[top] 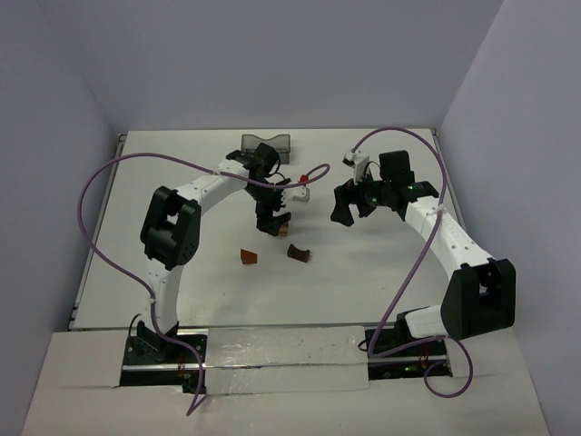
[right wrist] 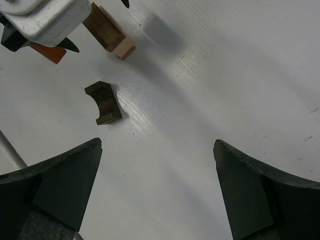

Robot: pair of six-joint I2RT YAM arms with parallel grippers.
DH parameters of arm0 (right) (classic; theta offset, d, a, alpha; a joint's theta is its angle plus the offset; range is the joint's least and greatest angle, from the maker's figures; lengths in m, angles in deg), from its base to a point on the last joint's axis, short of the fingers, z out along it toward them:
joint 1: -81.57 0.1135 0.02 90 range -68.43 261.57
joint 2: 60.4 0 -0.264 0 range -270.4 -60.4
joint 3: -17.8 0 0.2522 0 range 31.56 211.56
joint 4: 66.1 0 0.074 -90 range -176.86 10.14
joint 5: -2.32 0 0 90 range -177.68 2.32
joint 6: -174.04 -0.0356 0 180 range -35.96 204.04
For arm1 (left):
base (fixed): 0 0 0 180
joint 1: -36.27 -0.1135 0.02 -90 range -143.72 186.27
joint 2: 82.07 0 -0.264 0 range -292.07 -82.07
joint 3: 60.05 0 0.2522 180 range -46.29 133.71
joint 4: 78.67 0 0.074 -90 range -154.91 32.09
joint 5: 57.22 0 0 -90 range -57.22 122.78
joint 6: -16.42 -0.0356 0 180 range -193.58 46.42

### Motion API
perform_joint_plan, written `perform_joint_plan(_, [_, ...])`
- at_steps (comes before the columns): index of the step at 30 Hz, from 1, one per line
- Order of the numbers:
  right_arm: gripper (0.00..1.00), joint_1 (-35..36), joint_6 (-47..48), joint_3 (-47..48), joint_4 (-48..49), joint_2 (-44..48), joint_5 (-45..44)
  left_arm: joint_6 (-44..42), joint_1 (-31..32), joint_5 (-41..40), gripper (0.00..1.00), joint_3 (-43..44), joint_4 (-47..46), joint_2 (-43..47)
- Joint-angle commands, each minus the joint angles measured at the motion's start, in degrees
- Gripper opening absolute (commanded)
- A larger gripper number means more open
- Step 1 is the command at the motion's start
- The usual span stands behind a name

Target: Build the wood block tower

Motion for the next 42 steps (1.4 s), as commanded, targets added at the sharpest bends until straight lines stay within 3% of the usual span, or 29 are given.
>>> perform_joint_plan(1, [1.00, -0.28, 0.41, 2.04, 2.25, -0.31, 1.34, 0.47, 0.45, 1.18, 0.99, 2.53, -0.05, 2.82])
perform_joint_plan(13, [1.00, -0.20, 0.15, 1.78, 2.60, 0.40, 1.18, 2.17, -0.36, -1.94, 0.99, 6.61, 1.22, 11.43])
perform_joint_plan(19, [1.00, 0.98, 0.53, 1.62, 2.44, 1.42, 1.39, 8.76, -6.57, 1.86, 0.99, 6.18, -2.97, 18.62])
perform_joint_plan(24, [1.00, 5.80, 2.00, 1.02, 1.72, 1.86, -0.75, 18.14, -13.34, 7.23, 0.99, -2.67, -10.88, 26.40])
perform_joint_plan(26, [1.00, 9.74, 3.06, 0.01, 1.46, 1.72, -3.78, 23.92, -16.30, 7.51, 0.99, -11.04, -18.98, 32.72])
perform_joint_plan(29, [1.00, 15.85, 3.73, -1.65, 1.86, 1.40, -8.31, 29.28, -18.03, 7.11, 0.99, -19.22, -27.16, 38.67])
perform_joint_plan(30, [1.00, 19.29, 4.27, -2.46, 2.26, 0.87, -10.51, 35.80, -19.77, 5.62, 0.99, -23.63, -31.85, 41.88])
perform_joint_plan(32, [0.99, 22.98, 4.21, -3.00, 2.55, -0.60, -12.26, 40.67, -20.44, 3.51, 0.99, -28.24, -35.49, 45.60])
perform_joint_plan(35, [0.98, 25.58, 3.54, -2.67, 2.95, -4.12, -12.80, 43.06, -21.57, 0.40, 0.99, -32.08, -35.07, 49.85])
perform_joint_plan(38, [0.97, 26.27, 2.51, -1.01, 3.11, -8.26, -13.22, 40.16, -23.40, 6.56, 0.99, -34.10, -31.82, 52.65])
perform_joint_plan(42, [0.94, 26.49, 1.62, 0.54, 3.12, -14.22, -13.68, 39.63, -24.00, 6.41, 0.99, -35.86, -30.74, 54.60])
